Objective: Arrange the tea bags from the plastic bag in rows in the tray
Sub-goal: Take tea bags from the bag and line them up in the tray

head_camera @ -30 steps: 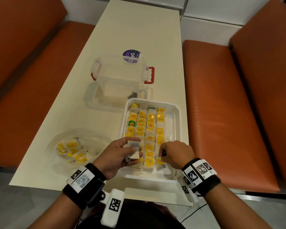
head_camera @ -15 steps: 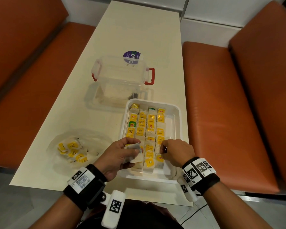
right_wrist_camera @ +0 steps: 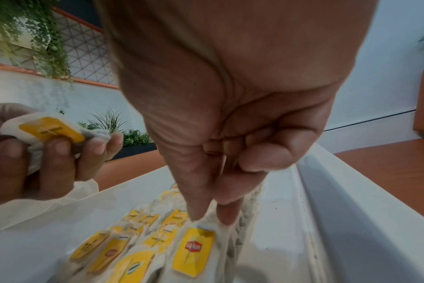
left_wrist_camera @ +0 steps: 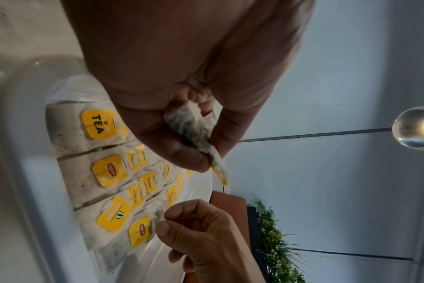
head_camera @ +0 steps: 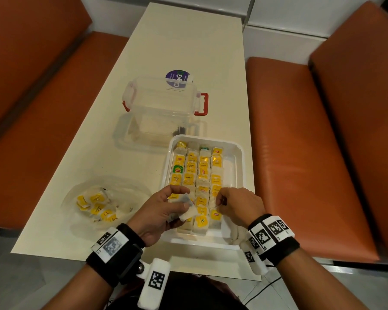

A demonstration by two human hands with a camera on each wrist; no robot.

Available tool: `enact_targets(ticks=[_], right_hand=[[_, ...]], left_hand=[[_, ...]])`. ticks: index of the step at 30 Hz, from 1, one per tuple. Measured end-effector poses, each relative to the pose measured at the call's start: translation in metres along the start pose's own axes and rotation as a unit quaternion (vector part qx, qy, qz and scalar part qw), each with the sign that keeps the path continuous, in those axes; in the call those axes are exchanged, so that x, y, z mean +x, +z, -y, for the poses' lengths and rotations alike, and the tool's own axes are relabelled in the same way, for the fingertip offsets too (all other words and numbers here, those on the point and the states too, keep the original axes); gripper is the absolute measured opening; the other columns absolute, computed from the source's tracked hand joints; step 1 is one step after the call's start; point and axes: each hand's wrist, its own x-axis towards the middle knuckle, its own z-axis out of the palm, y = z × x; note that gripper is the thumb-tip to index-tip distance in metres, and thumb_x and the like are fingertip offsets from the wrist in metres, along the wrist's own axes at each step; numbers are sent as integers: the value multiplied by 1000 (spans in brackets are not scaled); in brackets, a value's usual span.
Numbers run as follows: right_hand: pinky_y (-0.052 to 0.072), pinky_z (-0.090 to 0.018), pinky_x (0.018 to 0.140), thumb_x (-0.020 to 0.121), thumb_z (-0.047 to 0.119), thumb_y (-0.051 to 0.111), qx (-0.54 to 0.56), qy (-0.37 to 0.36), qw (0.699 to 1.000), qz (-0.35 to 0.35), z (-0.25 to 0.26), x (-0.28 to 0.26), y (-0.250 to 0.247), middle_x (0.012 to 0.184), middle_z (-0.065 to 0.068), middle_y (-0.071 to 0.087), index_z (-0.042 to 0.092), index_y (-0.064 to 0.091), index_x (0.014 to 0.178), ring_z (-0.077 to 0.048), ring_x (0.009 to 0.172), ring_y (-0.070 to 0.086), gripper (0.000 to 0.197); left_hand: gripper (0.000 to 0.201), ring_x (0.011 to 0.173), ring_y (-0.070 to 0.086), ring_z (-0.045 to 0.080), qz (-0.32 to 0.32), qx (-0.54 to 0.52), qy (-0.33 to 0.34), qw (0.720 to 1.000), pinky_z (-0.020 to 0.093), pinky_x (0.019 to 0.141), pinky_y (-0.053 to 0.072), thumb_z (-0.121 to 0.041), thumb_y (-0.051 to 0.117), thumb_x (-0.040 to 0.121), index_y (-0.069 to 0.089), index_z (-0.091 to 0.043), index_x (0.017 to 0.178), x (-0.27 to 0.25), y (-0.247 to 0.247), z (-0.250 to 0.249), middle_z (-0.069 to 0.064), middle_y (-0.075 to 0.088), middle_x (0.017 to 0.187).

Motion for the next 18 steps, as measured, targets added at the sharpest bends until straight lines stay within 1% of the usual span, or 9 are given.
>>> enact_targets(ticks=[2,4,6,8,11,13,15,16,18], right_hand=[[41,-27,66,92,36,63,7,-15,1000,-12,0,-4,-3,98,13,67,36,63,98,-14,89,63,5],[44,-28,69,92,39,64,20,-42,999,-22,1,-11,-8,104,15,67,36,63,104,-11,93,62,12],[47,-28,73,91,42,67,46,-86,995,-27,4,-19,-14,109,18,64,38,61,112,-6,90,60,23],[49,-28,74,87,48,70,78,-131,988,-35,9,-29,-19,114,20,60,42,57,118,-2,81,57,33],[53,-29,76,85,51,71,115,-177,976,-44,18,-41,-25,121,21,56,44,56,122,-4,76,62,40],[53,-29,75,86,52,70,122,-204,970,-61,21,-44,-27,122,22,55,45,58,120,-4,75,62,37],[53,-29,71,87,52,69,126,-218,965,-80,21,-44,-28,118,22,56,46,62,114,-4,73,62,29],[53,-30,70,87,52,69,127,-220,963,-88,21,-44,-29,115,22,58,45,65,110,-4,72,61,25],[53,-32,68,89,48,68,133,-219,961,-101,21,-43,-29,106,20,62,42,69,103,-4,72,60,15]], left_hand=[[29,78,65,19,-1,-7,-1,1000,25,58,54,0,68,89,69,-18,111,1,1,0,7,70,109],[27,78,65,18,-11,-21,-6,1000,24,57,54,0,68,89,70,-17,110,3,2,-1,7,69,112],[22,74,64,18,-21,-35,-17,999,21,52,53,-1,68,89,69,-15,106,5,3,-3,7,70,105],[18,70,59,17,-29,-38,-23,999,19,47,50,-2,69,88,68,-12,103,8,5,-4,7,69,96],[17,65,53,16,-26,-28,-31,999,18,46,48,-5,72,87,68,-11,103,11,9,-4,8,68,89],[18,60,51,15,-18,-22,-35,999,18,44,46,-5,72,87,67,-11,103,13,13,-3,9,68,86],[17,58,49,15,-10,-19,-38,999,18,44,45,-4,70,88,66,-11,102,14,19,-2,8,66,81],[16,59,51,15,-6,-17,-38,999,18,44,44,-4,69,89,66,-12,102,14,21,-2,7,66,78],[15,64,59,15,3,-13,-37,999,18,45,44,-7,69,90,65,-13,104,12,24,-1,7,66,76]])
